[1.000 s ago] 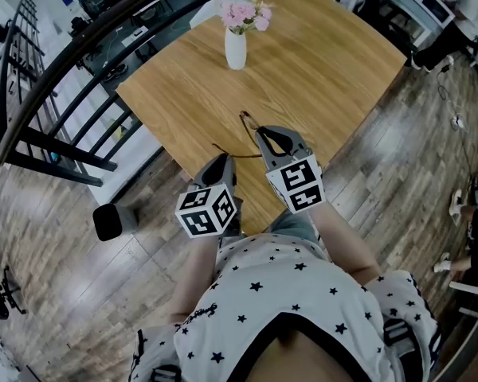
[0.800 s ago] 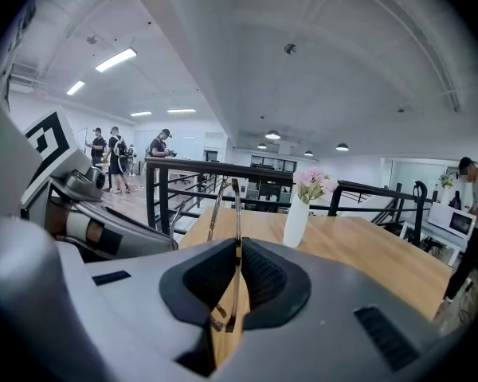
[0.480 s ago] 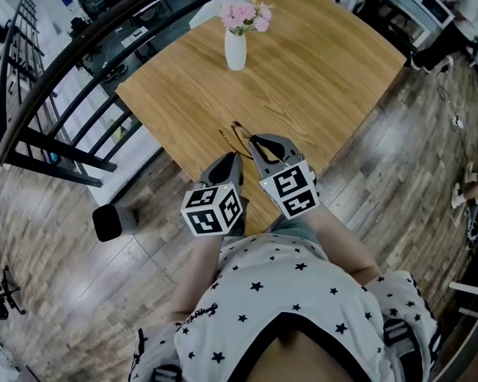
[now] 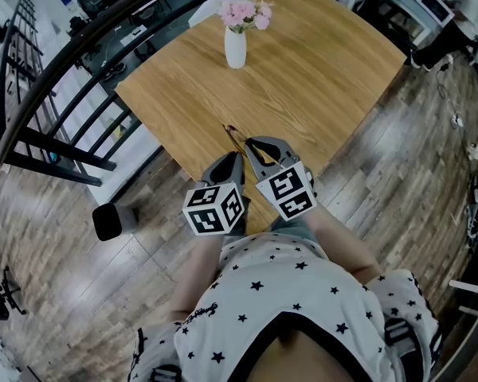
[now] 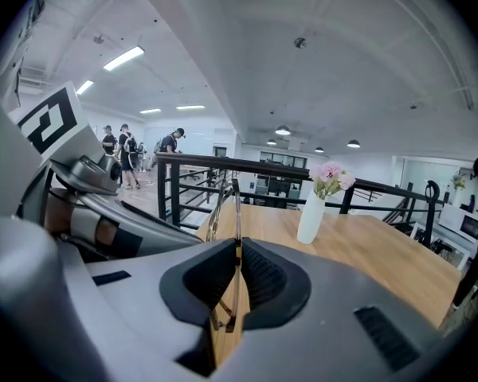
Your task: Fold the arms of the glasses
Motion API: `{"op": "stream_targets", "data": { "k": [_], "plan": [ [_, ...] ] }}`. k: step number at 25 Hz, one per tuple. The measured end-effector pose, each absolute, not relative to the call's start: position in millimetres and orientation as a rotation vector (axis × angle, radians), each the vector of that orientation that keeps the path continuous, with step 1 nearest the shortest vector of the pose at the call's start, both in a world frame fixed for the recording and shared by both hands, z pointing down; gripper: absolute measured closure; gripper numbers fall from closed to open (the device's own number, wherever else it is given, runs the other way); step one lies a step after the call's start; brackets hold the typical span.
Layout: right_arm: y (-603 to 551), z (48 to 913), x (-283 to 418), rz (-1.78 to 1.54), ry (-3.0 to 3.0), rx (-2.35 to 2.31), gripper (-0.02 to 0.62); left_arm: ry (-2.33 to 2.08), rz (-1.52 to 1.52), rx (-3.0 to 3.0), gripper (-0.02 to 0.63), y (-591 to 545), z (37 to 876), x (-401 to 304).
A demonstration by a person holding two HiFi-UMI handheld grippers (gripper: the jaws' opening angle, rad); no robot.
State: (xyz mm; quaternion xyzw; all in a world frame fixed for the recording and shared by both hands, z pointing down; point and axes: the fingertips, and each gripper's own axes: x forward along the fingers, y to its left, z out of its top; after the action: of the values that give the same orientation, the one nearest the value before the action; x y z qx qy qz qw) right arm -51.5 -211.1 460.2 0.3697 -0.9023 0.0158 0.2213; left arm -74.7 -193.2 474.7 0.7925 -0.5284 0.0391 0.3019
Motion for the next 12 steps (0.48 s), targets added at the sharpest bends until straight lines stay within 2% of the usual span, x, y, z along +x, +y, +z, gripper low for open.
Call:
{"op": "stream_targets", "data": {
  "k": [12],
  "plan": [
    [-217.7,470.4,-55.9,0.027,-2.463,0.984,0.563,-1.404,0.102,2.069,0.568,-195.8,484.3,-84.3]
  ]
}}
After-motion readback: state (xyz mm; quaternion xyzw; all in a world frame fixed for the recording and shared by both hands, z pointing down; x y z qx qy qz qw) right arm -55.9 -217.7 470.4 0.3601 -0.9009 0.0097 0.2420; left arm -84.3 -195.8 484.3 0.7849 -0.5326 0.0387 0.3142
